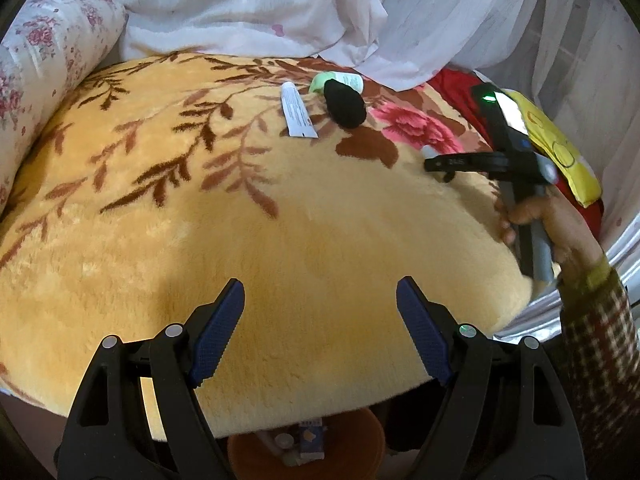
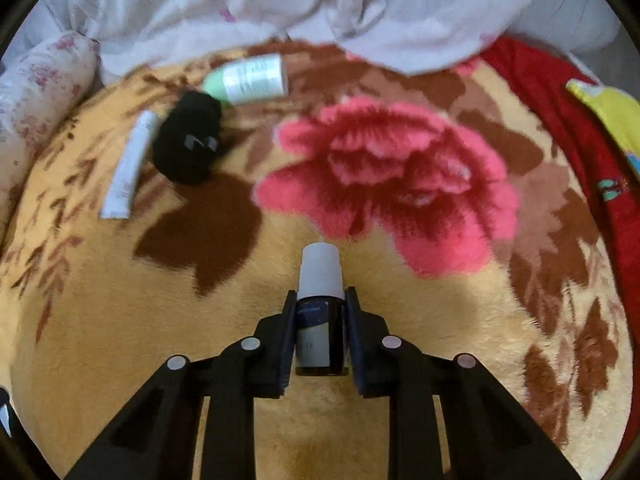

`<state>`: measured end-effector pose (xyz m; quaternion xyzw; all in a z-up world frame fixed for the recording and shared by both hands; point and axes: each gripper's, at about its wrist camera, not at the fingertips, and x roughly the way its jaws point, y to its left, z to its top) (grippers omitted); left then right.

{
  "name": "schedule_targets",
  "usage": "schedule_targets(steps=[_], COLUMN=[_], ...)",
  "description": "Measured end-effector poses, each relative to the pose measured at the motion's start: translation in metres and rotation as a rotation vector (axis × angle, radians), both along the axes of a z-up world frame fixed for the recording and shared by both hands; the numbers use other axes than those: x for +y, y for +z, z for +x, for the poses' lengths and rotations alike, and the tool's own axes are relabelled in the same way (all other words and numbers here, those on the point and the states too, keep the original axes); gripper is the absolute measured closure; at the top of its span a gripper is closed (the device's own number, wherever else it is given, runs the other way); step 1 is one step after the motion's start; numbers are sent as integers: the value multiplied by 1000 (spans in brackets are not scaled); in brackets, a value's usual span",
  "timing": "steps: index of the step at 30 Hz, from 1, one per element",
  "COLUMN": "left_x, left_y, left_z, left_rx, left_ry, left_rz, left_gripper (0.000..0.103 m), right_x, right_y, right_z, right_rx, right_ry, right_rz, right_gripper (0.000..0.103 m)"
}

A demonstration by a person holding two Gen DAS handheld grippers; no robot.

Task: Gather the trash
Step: 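Grasp the small dark bottle with the right tool while the left tool grasps the white tube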

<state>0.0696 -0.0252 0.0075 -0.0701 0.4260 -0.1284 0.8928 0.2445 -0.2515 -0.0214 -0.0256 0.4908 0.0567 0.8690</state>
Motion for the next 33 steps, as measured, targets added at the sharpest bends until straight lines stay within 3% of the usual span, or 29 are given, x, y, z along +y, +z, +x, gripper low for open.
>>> schedule_targets(steps=[6, 11, 14, 20, 31, 33], left_x=[0, -7, -12, -25, -32, -30], left_y=[10, 24, 25, 6, -28, -32], left_z=[38, 80, 112, 179, 252, 259], left_rx=[-24, -89, -102, -37, 5, 17], left_ry=[39, 77, 108, 134, 210, 228], left_rz=[-1, 36, 63, 83, 137, 147], left_gripper=[26, 26, 26, 26, 27, 31], right_x=[8, 24, 29, 28, 19, 19], right_y=[36, 57, 63, 71, 77, 78], right_z=[-47, -69, -76, -87, -99, -101], right_rx=[-160, -253, -282, -329, -366, -367], right_ry=[20, 45, 66, 85, 98, 104], right_rz=[141, 177, 167, 169, 192, 191], right_gripper=[80, 80, 80, 80, 80, 80])
